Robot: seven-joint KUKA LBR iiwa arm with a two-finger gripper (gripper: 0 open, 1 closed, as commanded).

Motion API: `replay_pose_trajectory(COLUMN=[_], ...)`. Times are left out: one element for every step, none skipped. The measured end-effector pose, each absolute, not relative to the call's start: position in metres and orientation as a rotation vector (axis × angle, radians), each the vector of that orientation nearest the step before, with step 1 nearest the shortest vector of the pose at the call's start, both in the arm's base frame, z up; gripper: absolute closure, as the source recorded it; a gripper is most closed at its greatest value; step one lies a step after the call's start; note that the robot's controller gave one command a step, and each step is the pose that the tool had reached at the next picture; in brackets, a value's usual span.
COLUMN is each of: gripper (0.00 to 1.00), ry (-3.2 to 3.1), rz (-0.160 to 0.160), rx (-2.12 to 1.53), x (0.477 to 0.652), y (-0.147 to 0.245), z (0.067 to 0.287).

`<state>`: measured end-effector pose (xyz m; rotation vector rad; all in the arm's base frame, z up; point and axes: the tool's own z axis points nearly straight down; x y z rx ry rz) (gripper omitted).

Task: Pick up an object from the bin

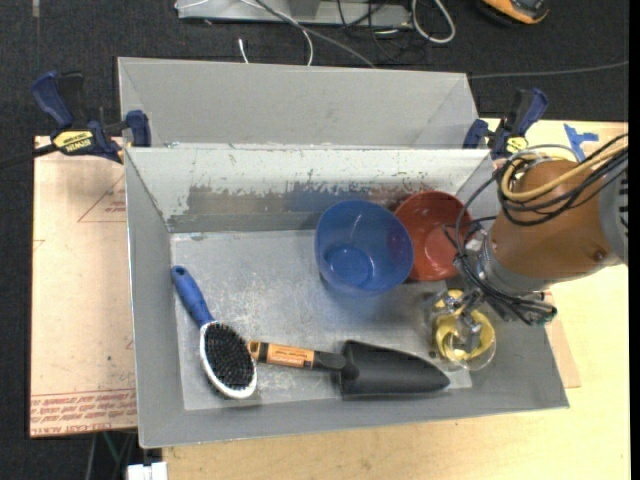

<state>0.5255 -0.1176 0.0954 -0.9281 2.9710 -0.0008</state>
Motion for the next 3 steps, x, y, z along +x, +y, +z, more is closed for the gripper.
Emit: replay_pose_trajectory(gripper=[1.00,1.00,1.00], ry=[2.971,2.979,2.977], rz=[0.000,-0.001,0.005], rx=[-0.928,-0.888,-0.914], x=[0.525,0.503,0.522], y=[-0.118,-0.124,-0.127], z=[0.096,0.198,0.253])
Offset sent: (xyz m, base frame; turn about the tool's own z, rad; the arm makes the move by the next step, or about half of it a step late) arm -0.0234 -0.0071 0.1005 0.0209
